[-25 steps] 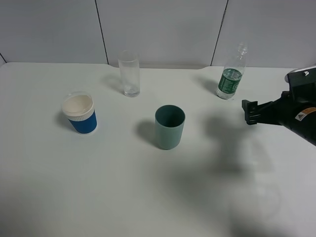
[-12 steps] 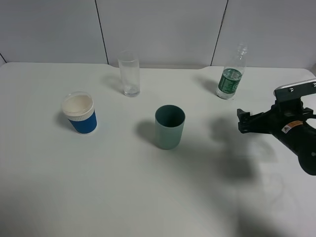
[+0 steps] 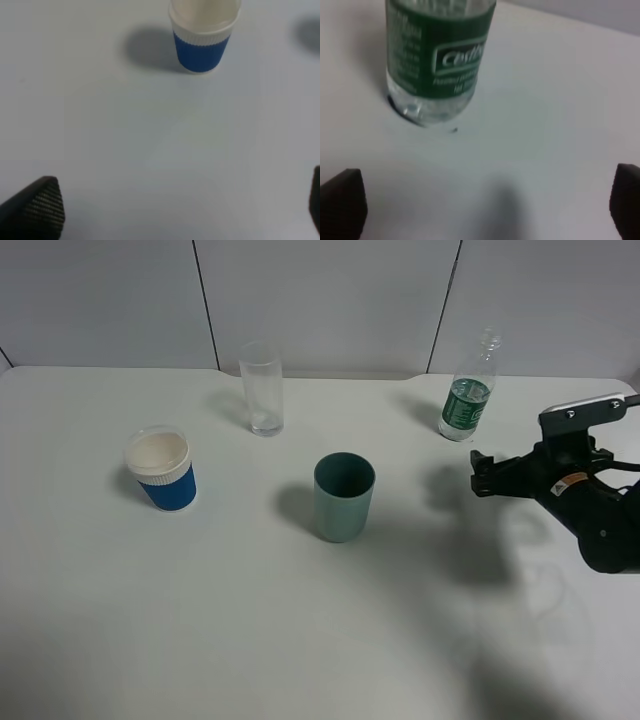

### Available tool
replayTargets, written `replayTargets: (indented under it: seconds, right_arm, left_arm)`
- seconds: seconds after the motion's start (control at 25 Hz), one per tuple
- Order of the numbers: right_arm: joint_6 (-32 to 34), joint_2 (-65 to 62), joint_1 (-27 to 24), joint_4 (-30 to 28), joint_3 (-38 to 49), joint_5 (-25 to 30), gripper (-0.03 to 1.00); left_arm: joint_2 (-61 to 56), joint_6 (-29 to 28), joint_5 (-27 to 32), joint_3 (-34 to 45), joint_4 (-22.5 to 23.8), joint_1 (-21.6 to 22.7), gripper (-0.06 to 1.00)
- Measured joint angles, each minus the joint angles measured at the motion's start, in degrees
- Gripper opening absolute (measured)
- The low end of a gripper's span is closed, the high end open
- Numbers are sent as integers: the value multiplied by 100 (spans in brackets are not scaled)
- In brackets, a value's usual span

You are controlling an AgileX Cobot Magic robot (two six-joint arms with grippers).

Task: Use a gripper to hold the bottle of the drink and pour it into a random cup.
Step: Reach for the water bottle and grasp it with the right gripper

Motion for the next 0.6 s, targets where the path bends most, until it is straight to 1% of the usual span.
replayTargets:
  seconds: [0.32,0.6]
  right_arm:
    - [0,41,0,-23,-421,0,96]
    - [0,41,0,-309,-865,0,96]
  left_arm:
    - [0,0,0,0,0,0,99]
    - [0,0,0,0,0,0,99]
